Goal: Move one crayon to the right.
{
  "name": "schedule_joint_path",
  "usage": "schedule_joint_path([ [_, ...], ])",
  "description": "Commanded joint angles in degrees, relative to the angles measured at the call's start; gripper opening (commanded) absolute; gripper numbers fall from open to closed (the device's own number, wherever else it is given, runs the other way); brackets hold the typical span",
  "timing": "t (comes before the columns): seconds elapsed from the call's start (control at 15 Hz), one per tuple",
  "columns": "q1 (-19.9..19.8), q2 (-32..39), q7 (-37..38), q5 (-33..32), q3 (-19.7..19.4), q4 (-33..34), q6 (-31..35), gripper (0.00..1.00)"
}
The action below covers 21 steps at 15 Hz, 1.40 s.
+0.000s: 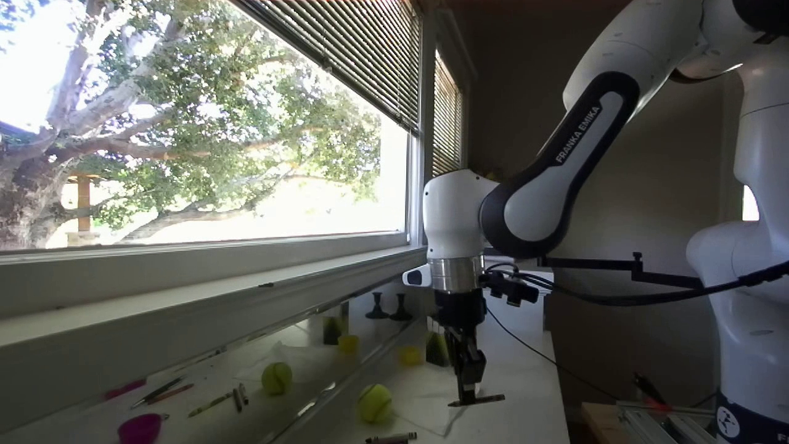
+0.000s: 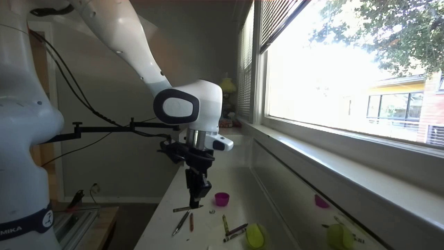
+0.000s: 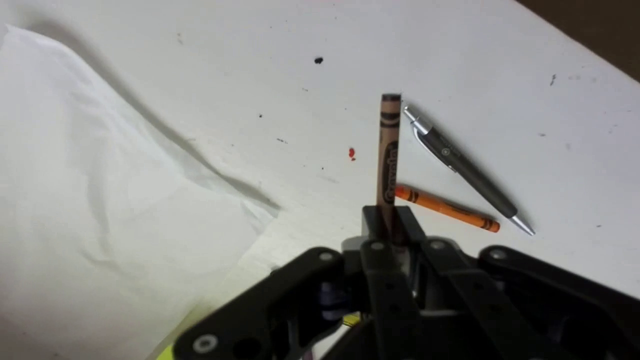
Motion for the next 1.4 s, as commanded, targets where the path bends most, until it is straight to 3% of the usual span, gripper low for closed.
schedule_joint_path([
  [0.0, -0.03, -2.6, 6.14, -5.72, -0.44, -6.18, 9.11, 0.02],
  [0.27, -1.98, -0.62, 13.31, -15.04, -0.73, -8.62, 18.09, 0.02],
  [0.47, -2.76, 2.36, 16.69, -17.85, -0.92, -7.79, 22.53, 0.02],
  [0.73, -2.2, 5.74, 16.47, -14.73, -2.1, -7.79, 29.05, 0.02],
  [0.93, -1.29, 9.41, 14.02, -8.77, -2.42, -7.79, 34.36, 0.02],
  [1.2, -1.24, 13.46, 13.11, -1.81, -0.06, -7.17, 38.93, 0.02],
  [1.33, -3.89, 15.48, 13.14, 1.32, 4.09, -6.58, 39.82, 0.02],
])
